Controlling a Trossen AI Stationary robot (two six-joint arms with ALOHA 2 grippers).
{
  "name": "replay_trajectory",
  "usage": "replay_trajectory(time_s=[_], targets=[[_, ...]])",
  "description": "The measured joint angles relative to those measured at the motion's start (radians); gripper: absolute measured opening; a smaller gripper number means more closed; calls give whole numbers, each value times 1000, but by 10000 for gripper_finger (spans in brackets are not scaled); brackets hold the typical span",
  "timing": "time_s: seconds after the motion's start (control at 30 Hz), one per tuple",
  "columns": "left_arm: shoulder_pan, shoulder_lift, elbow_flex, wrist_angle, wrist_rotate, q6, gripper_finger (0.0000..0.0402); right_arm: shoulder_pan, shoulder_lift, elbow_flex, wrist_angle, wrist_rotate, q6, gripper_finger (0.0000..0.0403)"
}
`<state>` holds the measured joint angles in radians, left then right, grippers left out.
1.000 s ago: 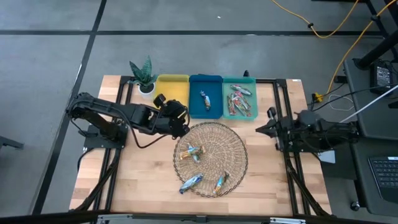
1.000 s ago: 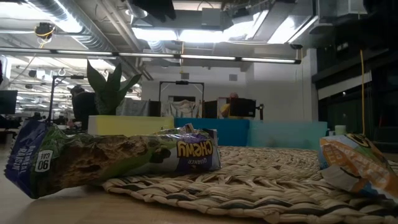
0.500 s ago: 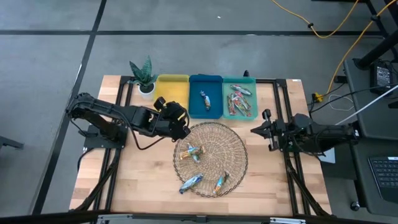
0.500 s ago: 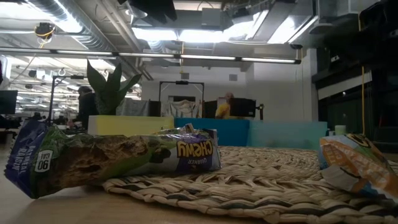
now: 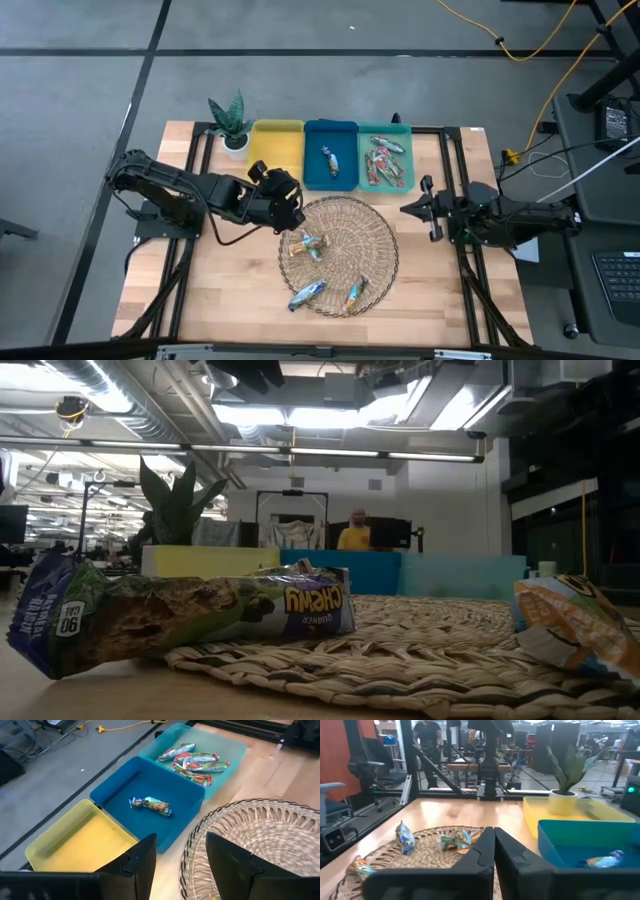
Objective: Pick and place Granola Bars by type
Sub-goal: Put the yellow granola bar into the yellow bin
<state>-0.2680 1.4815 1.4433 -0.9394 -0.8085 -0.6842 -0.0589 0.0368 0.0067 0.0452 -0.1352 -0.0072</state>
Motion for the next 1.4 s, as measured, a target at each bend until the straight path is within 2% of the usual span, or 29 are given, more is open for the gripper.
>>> replay_trajectory(time_s=[0.2,0.37,0.5,0.67,0.8,0.93,1.13,1.33,1.4], targets=[[-4,0,0,0,97,-17,166,0,0,0,7,-43,-25,11],[-4,0,0,-1,130,-83,162,0,0,0,7,-42,-24,13],[-12,0,0,-7,139,-36,163,0,0,0,7,-42,-16,13],[-12,0,-1,-7,209,15,163,0,0,0,6,-42,-22,12],[-12,-1,-54,-1,240,8,162,0,0,0,6,-42,-24,13],[-12,0,-143,7,321,-37,166,0,1,0,6,-42,-25,14],[-27,0,-273,163,419,-44,167,0,1,0,6,-41,-25,14],[-62,0,-402,426,456,7,173,0,1,0,6,-40,-24,14],[-69,0,-430,466,456,6,185,0,1,0,6,-40,-25,14]])
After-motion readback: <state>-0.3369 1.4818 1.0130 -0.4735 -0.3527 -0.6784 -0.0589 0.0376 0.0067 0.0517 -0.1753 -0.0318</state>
